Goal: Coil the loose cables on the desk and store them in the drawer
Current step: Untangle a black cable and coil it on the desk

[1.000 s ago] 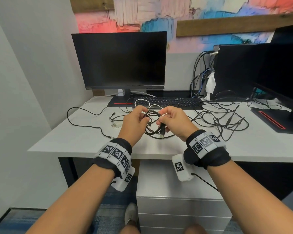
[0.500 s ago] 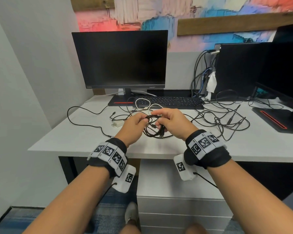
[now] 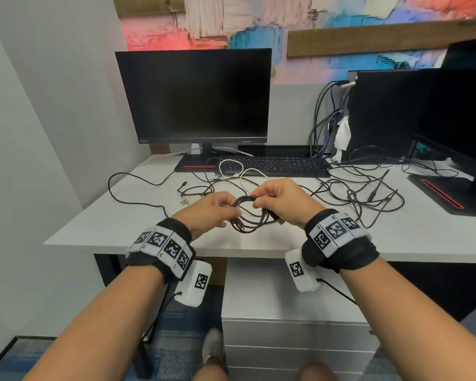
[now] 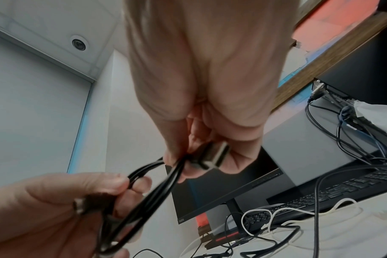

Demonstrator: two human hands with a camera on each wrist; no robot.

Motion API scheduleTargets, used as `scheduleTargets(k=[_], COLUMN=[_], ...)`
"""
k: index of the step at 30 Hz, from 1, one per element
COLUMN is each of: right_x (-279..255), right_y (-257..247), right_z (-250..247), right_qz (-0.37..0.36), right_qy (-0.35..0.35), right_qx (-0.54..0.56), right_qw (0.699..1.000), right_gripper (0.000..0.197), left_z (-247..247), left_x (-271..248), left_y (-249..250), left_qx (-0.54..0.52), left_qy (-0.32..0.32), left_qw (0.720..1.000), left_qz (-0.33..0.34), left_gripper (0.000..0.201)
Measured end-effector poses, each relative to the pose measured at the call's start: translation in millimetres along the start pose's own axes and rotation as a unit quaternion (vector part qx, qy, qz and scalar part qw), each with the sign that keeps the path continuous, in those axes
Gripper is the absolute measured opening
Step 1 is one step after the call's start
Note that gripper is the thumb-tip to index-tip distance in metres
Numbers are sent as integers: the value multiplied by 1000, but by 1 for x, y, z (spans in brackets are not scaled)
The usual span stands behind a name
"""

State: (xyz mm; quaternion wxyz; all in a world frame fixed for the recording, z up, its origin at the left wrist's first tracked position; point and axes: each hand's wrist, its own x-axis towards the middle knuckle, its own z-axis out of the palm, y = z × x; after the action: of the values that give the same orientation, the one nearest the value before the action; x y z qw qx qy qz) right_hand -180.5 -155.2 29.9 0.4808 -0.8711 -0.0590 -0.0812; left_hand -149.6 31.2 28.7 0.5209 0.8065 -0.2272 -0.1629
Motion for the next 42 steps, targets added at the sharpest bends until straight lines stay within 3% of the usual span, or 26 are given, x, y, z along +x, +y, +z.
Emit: scheduleTargets(k=[5,9,15,20,24,26,29,35,37,42], right_x=[1,1,0,-3,0,2,2,-4,-4,-7], right_y=[6,7,6,9,9,7,5,7,10,10], right_z=[2,3,2,7,6,2,-1,-4,-3,4], right_qz=[25,31,51,109,156,169,165,194,197,181], right_qy=[-2,1,-13,-23,41,65,21,-62,-64,-56], right_qx=[-13,-26,-82,59,164,230,263,145,155,241], right_qw=[1000,999,995,992,973,956,950,968,966,952], right_gripper=[4,8,25,13,7,9,10,9,8,4], left_z=[-3,-2,-2,-2,3,9,10,5,6,7], left_x=[-4,-6,-2,6,6,4,7,14,14,12], left_y=[-3,-5,-7,-6,-5,-6,-10,-11,-11,-11], left_qx=[-23,-6,51,246,345,353,346,386,395,337], left_qy=[-1,9,76,113,72,70,108,143,148,161], left_qw=[999,1000,995,958,926,923,922,903,898,920], left_qz=[22,26,40,94,132,138,136,126,127,121], left_gripper=[6,14,21,31,31,30,29,29,30,25])
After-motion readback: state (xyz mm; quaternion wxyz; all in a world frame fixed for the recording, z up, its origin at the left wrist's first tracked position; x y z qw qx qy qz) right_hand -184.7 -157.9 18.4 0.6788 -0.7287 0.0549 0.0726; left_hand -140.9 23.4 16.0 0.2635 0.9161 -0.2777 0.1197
